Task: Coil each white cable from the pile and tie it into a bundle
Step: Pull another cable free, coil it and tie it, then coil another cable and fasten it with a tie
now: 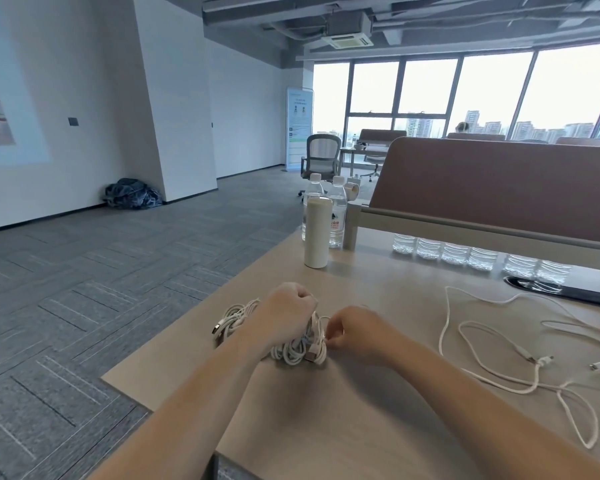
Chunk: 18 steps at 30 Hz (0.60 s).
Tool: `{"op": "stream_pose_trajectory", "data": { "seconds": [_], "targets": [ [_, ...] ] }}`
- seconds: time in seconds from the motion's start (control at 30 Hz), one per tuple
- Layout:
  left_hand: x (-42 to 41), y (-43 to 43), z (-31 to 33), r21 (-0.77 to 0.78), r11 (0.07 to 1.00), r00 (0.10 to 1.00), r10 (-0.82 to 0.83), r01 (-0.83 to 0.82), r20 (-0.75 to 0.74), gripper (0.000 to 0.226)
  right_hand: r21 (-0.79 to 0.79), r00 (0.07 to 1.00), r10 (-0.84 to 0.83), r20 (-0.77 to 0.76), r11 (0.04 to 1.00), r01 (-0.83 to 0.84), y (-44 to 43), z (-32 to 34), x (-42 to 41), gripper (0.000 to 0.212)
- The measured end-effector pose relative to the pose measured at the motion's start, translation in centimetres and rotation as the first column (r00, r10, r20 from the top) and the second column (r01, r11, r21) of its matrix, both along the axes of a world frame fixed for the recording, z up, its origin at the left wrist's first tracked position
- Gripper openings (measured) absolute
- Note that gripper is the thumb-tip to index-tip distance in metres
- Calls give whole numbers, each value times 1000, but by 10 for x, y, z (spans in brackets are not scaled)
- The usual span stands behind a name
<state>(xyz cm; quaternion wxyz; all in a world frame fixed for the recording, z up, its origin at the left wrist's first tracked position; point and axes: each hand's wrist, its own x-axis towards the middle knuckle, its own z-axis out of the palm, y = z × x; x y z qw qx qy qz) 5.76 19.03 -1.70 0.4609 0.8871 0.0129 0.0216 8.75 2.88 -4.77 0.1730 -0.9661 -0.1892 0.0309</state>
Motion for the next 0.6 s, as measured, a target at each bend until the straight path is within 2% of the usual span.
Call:
{"op": "stream_pose_trajectory", "data": {
  "seconds": [0.23, 0.33, 0.6],
  "targets": [
    [-6, -11, 13, -15, 999, 999, -35, 35, 27, 25, 31, 999, -11, 34, 999, 10, -8, 11, 0, 11],
    [-11, -20, 20, -5, 998, 997, -55, 55, 61, 17, 74, 996, -33, 86, 997, 27, -14, 19, -1, 8],
    [-14, -69, 35, -130, 988, 992, -74, 87, 104, 19, 201, 959, -178, 220, 970, 134, -62, 51, -34, 22]
  ]
}}
